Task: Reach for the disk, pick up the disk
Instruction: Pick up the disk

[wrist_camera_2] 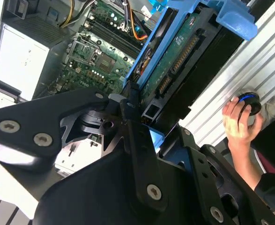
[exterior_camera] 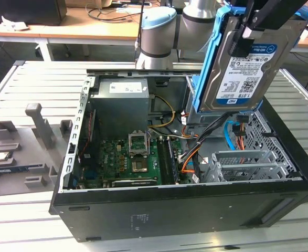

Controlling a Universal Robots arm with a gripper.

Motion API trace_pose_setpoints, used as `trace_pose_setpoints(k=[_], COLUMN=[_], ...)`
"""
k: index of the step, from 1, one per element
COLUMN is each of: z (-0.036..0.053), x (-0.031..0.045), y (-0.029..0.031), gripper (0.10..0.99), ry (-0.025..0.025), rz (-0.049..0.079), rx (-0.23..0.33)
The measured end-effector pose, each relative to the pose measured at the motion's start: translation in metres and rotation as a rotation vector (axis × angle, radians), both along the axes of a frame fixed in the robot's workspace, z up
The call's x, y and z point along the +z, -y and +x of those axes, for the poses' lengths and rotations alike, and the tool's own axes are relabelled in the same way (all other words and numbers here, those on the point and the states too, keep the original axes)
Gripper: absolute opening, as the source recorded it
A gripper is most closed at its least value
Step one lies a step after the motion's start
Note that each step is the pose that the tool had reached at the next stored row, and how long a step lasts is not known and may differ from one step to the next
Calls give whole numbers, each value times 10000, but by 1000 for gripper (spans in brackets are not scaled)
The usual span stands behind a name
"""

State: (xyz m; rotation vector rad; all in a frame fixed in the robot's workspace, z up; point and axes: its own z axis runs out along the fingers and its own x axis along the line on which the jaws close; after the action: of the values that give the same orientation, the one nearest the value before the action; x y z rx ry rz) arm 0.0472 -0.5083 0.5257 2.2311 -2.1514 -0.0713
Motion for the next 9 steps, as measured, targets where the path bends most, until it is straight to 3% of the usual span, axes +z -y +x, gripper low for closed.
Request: trace_pose_setpoints(k=[4, 6, 9], z=[2, 14, 129], x=[-4, -13, -26], y=[82, 207, 236], gripper=[365, 365, 365], ry=[0, -5, -48], rz=[3, 23, 26], rx=[1, 0, 0])
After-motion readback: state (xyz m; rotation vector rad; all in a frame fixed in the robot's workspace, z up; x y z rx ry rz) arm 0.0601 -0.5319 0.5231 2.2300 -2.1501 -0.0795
